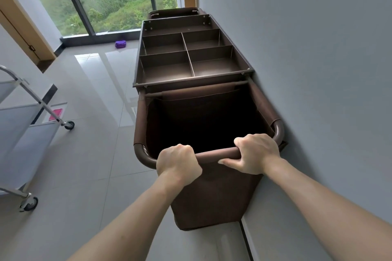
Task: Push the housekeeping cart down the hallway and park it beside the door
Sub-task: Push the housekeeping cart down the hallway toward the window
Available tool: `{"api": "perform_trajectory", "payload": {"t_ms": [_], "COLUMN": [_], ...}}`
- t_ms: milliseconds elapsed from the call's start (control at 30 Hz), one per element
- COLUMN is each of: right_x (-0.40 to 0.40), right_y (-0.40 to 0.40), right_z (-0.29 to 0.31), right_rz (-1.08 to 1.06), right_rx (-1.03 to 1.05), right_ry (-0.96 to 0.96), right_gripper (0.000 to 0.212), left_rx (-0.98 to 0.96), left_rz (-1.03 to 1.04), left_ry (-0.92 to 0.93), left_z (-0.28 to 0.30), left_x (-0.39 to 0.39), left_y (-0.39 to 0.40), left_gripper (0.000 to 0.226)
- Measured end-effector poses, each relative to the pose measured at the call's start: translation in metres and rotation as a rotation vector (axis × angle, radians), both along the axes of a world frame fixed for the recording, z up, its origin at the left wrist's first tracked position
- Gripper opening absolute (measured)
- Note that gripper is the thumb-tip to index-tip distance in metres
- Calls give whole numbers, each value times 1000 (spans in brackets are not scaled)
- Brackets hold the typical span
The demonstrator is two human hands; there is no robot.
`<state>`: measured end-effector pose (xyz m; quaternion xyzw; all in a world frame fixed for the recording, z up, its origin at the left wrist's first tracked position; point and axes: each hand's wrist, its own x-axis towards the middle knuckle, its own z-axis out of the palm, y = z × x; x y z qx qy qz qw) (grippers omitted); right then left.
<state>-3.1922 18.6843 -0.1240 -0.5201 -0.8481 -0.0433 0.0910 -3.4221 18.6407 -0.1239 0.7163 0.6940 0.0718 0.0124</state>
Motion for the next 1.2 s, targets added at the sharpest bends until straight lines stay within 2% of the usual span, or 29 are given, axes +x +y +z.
{"api": "perform_trajectory", "payload": {"t_ms": [433, 633, 1200], "right_x": [-11, -17, -27], "right_y": [69, 92, 158], "right_z": [-1, 1, -5], "right_rz": [47, 45, 14], "right_rx": [2, 23, -41], "right_ry": [36, 65, -67], "right_gripper": [67, 65, 72], "left_rx": [-15, -39, -31], "left_rz": [90, 94, 35], "left_ry": [11, 11, -90], "left_z": [5, 3, -5], "left_x": [-10, -17, -31], "left_y": [65, 91, 154], "left_gripper": [4, 9, 16]}}
